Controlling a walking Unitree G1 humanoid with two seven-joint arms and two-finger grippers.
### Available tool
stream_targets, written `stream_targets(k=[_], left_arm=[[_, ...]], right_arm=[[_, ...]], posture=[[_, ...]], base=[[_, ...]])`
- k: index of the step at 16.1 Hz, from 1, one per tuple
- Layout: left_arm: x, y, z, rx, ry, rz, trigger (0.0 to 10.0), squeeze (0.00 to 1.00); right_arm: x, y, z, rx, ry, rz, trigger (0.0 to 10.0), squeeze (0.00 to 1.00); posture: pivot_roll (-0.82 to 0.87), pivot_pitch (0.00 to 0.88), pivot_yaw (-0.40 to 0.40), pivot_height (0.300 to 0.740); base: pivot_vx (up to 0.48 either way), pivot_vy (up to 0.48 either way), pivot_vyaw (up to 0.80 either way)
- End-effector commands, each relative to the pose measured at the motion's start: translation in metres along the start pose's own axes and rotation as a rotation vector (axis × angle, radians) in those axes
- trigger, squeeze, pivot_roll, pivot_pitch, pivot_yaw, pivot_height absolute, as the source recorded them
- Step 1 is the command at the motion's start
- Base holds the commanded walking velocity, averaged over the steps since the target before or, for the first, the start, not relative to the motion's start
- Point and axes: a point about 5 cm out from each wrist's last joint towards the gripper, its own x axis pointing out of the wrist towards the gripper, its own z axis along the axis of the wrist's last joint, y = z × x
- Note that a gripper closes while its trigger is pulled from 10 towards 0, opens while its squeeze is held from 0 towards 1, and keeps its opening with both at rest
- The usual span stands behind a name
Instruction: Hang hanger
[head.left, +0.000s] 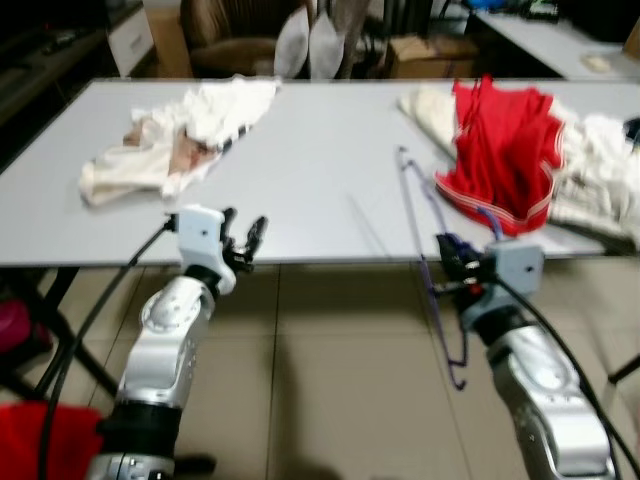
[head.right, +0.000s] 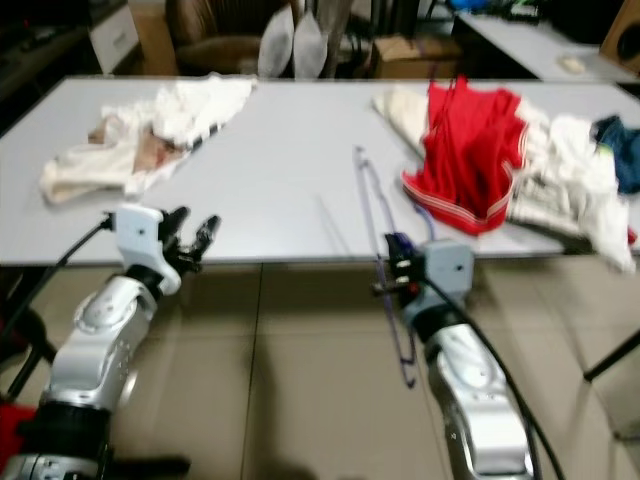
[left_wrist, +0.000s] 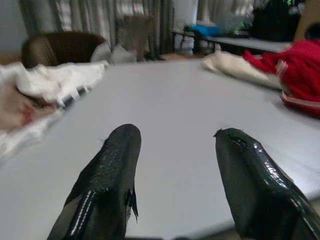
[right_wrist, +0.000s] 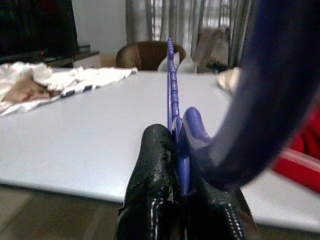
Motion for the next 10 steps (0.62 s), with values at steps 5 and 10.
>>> stream_targets(k=[5, 10], left_arm=[[-0.0010, 0.0095, 0.0024, 0.014, -0.002, 0.027, 10.0, 0.00], [-0.0002, 0.0090, 0.0018, 0.013, -0.002, 0.024, 10.0, 0.00]], right_arm=[[0.0018, 0.0063, 0.0027, 0.009, -0.008, 0.027, 10.0, 0.00], [0.0017, 0.0056, 0.0007, 0.005, -0.003, 0.035, 10.0, 0.00]], posture=[[-0.19, 0.000, 0.009, 0.740], [-0.19, 0.000, 0.006, 0.740]], base=[[0.406, 0.000, 0.00], [0.407, 0.000, 0.00]])
